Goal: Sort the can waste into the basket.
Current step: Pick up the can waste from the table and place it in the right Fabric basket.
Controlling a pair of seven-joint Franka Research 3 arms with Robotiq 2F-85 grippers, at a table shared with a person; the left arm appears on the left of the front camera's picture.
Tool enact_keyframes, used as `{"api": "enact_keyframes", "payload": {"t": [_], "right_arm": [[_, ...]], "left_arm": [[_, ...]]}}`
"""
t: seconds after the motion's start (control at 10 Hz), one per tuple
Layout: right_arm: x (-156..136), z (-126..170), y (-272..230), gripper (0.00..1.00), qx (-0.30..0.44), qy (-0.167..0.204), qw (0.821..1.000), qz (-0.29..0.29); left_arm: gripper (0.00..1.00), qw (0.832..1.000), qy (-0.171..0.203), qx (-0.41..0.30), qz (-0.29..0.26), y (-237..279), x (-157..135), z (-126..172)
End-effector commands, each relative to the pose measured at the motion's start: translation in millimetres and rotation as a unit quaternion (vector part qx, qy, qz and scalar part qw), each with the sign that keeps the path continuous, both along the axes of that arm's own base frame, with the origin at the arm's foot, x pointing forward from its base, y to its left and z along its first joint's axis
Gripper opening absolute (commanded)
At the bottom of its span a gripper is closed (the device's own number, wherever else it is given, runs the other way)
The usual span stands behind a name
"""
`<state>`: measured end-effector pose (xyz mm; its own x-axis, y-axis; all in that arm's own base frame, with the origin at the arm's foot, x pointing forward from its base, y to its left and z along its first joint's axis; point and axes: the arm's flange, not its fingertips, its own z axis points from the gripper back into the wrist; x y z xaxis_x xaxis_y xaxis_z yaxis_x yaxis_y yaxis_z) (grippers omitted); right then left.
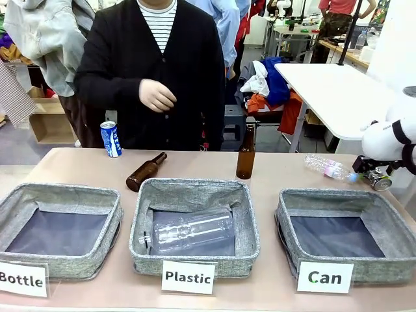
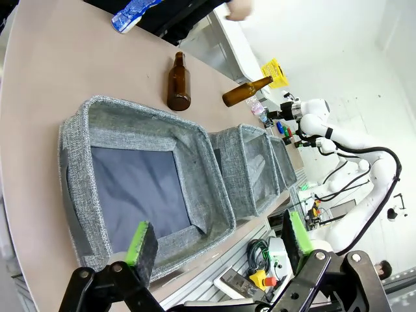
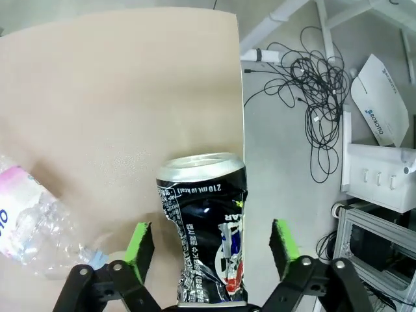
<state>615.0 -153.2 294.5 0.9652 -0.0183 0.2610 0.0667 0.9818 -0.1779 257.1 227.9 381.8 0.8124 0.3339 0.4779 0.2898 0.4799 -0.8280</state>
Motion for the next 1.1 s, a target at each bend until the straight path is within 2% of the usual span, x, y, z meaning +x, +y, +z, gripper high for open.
{"api": "enact_keyframes", "payload": {"t": [0.0, 0.1, 0.2, 0.4, 0.5, 0.6, 0.7, 1.0], "right_arm": [[7.3, 1.6, -1.3, 0.41, 0.003, 0.008, 1.0, 0.012], [6.9, 3.6, -0.8, 0.33, 0.004, 0.009, 1.0, 0.011], [6.6, 4.3, -1.0, 0.0, 0.003, 0.011, 1.0, 0.01], [6.1, 4.5, -1.8, 0.0, 0.004, 0.014, 1.0, 0.009], [6.0, 4.6, -1.8, 0.15, 0.006, 0.015, 1.0, 0.009], [5.5, 4.9, -1.6, 0.05, 0.004, 0.014, 1.0, 0.01], [5.3, 5.1, -2.0, 0.0, 0.002, 0.015, 1.0, 0.009], [5.0, 6.6, -4.8, 0.0, -0.001, 0.016, 1.0, 0.003]], "left_arm": [[1.0, 1.0, -0.016, -0.004, -0.001, 0.4, 1.8, -0.7], [1.0, 1.0, -0.016, -0.004, -0.001, 0.4, 1.8, -0.7], [1.0, 1.0, -0.016, -0.004, -0.001, 0.4, 1.8, -0.7], [1.0, 1.0, -0.016, -0.004, -0.001, 0.4, 1.8, -0.7], [1.0, 1.0, -0.016, -0.004, -0.001, 0.4, 1.8, -0.7], [1.0, 1.0, -0.016, -0.004, -0.001, 0.4, 1.8, -0.7], [1.0, 1.0, -0.016, -0.004, -0.001, 0.4, 1.8, -0.7], [1.0, 1.0, -0.016, -0.004, -0.001, 0.4, 1.8, -0.7]]}}
